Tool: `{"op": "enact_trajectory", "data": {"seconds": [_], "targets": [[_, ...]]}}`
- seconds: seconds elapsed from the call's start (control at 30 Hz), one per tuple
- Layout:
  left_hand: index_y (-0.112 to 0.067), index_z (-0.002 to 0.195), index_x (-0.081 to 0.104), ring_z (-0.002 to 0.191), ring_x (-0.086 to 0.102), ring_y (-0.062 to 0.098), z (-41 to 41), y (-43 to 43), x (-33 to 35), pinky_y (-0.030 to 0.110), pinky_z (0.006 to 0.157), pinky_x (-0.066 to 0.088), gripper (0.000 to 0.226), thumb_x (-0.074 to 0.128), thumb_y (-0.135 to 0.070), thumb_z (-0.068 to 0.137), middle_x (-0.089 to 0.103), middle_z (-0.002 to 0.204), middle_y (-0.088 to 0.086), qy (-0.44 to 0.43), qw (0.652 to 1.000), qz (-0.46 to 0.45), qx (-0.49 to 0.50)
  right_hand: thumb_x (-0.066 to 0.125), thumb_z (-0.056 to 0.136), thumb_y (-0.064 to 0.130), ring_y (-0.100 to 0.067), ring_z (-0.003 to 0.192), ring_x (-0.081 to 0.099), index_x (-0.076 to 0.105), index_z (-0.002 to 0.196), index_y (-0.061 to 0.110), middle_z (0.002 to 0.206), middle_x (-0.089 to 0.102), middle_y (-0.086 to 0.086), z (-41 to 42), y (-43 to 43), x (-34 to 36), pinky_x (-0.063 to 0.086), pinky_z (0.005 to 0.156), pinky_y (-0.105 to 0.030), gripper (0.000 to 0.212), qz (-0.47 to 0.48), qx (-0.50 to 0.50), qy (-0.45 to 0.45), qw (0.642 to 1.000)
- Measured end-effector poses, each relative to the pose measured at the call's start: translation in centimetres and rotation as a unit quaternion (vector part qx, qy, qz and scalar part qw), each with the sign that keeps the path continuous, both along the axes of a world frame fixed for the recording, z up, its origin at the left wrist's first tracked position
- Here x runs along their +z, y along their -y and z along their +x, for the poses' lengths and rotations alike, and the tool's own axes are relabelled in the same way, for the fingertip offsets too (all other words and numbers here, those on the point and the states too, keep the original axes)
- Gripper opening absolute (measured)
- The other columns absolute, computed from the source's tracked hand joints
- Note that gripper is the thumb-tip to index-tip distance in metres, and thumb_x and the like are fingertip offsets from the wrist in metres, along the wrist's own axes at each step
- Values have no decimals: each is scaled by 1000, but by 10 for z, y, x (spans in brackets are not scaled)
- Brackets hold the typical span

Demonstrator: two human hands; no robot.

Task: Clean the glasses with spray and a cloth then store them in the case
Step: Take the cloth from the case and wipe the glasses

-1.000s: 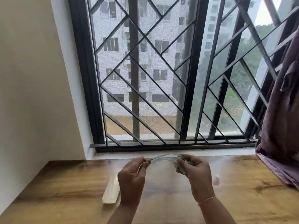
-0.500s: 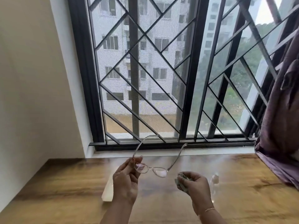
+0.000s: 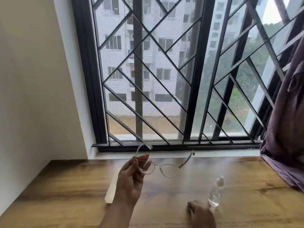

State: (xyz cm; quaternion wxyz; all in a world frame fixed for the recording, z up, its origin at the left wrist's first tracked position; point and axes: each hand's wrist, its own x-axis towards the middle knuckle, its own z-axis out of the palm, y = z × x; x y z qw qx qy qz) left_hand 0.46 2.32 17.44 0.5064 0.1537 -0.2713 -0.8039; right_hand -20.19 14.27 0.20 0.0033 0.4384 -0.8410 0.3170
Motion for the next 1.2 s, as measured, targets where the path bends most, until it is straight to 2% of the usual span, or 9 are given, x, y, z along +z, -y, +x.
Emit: {"op": "enact_trajectory", "data": {"seconds": [0.13,0.23,0.33,0.5,0.63,0.7,0.83,1.1,1.2], "targets": [[-6,64,73,84,70,22,-2,1,0,38,78,57,51,94,-31,26,73,77,14,-15,1000,-8,3,94,28,22,-3,76,58,70,66,32,69,70,12,6,3,23,43,62,-10,46,-80,16,-5,997],[-4,65,72,84,71,22,-3,2,3,34,68,59,53,94,-31,26,73,77,14,-24,1000,-15,4,85,59,11,5,90,58,76,85,14,85,72,-3,27,2,88,38,82,0,28,-261,0,76,962],[-7,63,72,85,70,24,-6,1,8,35,66,59,49,95,-29,25,73,74,12,-44,999,-17,1,74,69,-1,0,93,60,73,97,13,90,69,6,42,-1,147,42,84,-5,32,-389,49,163,905],[-6,67,73,89,69,26,-10,-4,13,37,71,58,45,93,-28,32,73,77,13,-48,998,-39,-25,71,69,-5,-14,84,65,75,88,21,90,71,0,48,6,178,51,79,-18,32,-435,110,241,861],[-6,74,74,88,68,29,-4,-3,13,39,78,57,16,74,-19,65,73,84,15,41,995,-91,3,70,68,-10,-17,75,66,77,77,22,80,73,-4,45,6,180,54,72,-21,34,-460,110,267,840],[-10,70,76,81,68,22,0,2,12,33,78,57,13,65,-4,66,74,78,9,130,979,-139,79,71,67,-5,-18,75,66,77,78,26,80,73,-2,42,5,181,55,75,-28,33,-459,110,259,843],[-18,62,75,68,65,9,3,6,13,14,64,52,36,69,17,61,71,70,3,240,917,-250,196,73,63,10,-24,77,67,76,83,29,78,74,-5,40,3,178,53,79,-40,27,-464,94,250,845],[-39,62,73,77,61,8,-1,5,8,15,72,49,49,74,10,61,67,75,-17,312,866,-300,250,68,73,0,-12,76,61,73,92,13,76,66,14,42,4,180,49,67,-23,24,-433,118,1,894],[-40,63,73,75,61,9,-2,3,9,14,70,49,51,74,11,62,67,75,-16,312,860,-305,264,64,72,0,-8,78,56,74,88,13,75,64,9,42,5,180,47,69,-19,23,-402,116,-60,906]]}}
